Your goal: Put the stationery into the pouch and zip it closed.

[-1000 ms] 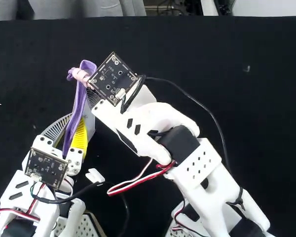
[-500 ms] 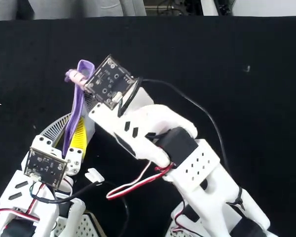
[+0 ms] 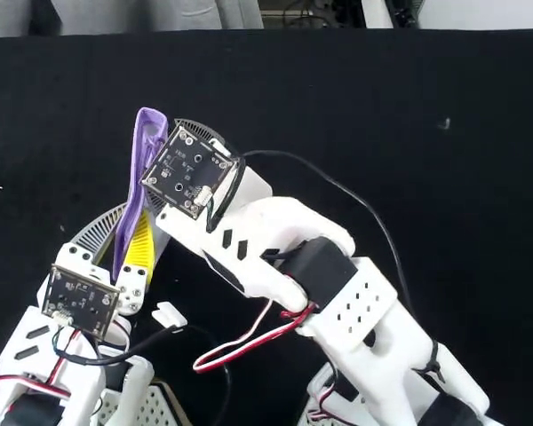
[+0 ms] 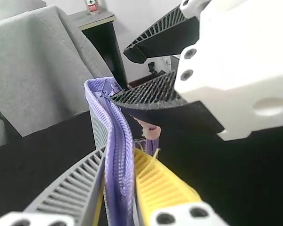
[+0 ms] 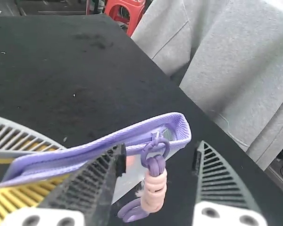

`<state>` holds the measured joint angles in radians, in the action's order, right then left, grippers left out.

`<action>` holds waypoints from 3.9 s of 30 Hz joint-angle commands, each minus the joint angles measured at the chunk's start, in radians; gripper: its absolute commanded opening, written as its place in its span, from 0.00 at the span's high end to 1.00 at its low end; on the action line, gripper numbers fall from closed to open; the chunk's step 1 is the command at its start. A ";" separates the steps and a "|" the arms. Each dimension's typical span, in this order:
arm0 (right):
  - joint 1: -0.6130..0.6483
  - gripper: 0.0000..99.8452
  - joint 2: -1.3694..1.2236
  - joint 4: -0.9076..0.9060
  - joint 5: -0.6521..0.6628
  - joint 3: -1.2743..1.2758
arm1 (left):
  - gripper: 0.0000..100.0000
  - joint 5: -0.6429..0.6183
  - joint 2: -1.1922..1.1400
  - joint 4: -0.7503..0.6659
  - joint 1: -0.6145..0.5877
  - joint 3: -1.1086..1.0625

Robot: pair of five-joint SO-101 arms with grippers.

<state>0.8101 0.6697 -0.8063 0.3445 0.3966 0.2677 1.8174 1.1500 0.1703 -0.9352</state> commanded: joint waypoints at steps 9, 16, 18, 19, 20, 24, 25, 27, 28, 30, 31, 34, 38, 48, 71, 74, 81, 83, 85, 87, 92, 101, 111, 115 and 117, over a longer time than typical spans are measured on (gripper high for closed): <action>-0.005 0.76 -0.013 -0.023 -0.008 0.119 | 0.97 0.006 0.006 -0.002 0.005 0.047; -0.043 0.76 0.036 -0.051 -0.008 0.189 | 0.97 0.008 0.006 0.000 0.005 0.084; -0.043 0.77 0.074 -0.017 -0.009 0.219 | 0.97 0.006 0.006 0.000 0.005 0.077; -0.043 0.79 0.097 -0.008 -0.008 0.232 | 0.97 0.006 0.006 0.000 0.005 0.074; -0.043 0.82 0.119 -0.003 -0.003 0.240 | 0.97 0.006 0.006 0.000 0.005 0.073; -0.043 0.92 0.173 0.009 -0.005 0.249 | 0.97 0.005 0.006 0.000 0.005 0.073; -0.044 0.92 0.174 0.015 -0.003 0.249 | 0.97 0.003 0.006 0.000 0.005 0.073; -0.044 0.89 0.173 0.023 -0.003 0.249 | 0.97 0.002 0.006 0.000 0.005 0.073; -0.044 0.88 0.171 0.029 -0.003 0.252 | 0.97 0.002 0.006 0.000 0.007 0.073; -0.044 0.86 0.160 0.046 -0.008 0.262 | 0.97 0.002 0.006 0.000 0.007 0.073; -0.044 0.85 0.156 0.057 -0.009 0.266 | 0.97 0.000 0.006 0.000 0.010 0.071; -0.043 0.83 0.136 0.077 -0.009 0.265 | 0.97 0.000 0.006 0.000 0.013 0.071; -0.040 0.83 0.125 0.094 -0.009 0.265 | 0.97 0.000 0.006 0.000 0.015 0.071; -0.072 0.98 0.125 0.120 -0.005 0.262 | 0.97 0.000 0.006 0.000 0.015 0.073; -0.419 0.99 -0.024 0.241 0.049 0.085 | 0.97 0.005 0.006 0.032 0.015 0.130; -0.473 0.99 -0.122 0.245 0.046 0.025 | 0.97 0.005 0.006 0.069 0.015 0.176; -0.546 0.99 -0.255 0.245 0.041 -0.065 | 0.97 0.006 0.006 0.077 0.015 0.185; -0.569 0.99 -0.268 0.247 0.043 -0.070 | 0.97 0.006 0.006 0.077 0.015 0.185; -0.595 0.99 -0.278 0.262 0.043 -0.076 | 0.97 0.006 0.006 0.077 0.015 0.185; -0.626 0.99 -0.283 0.276 0.043 -0.076 | 0.97 0.006 0.006 0.077 0.015 0.185; -0.637 0.99 -0.285 0.273 0.040 -0.074 | 0.97 0.006 0.006 0.077 0.015 0.185; -0.583 0.98 -0.143 0.135 0.040 -0.107 | 0.97 0.000 0.000 -0.009 0.015 0.067; -0.585 0.98 -0.084 0.103 0.040 -0.105 | 0.97 -0.404 -0.094 0.008 0.186 0.205; -0.583 0.98 -0.102 0.103 0.040 -0.105 | 0.97 -0.405 -0.238 -0.071 0.197 0.200; -0.583 0.98 -0.105 0.103 0.040 -0.105 | 0.97 -0.410 -0.315 -0.132 0.147 0.202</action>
<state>0.2133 0.5608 -0.7020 0.3828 0.3429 -0.1266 1.6241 1.1362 0.3667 -0.7956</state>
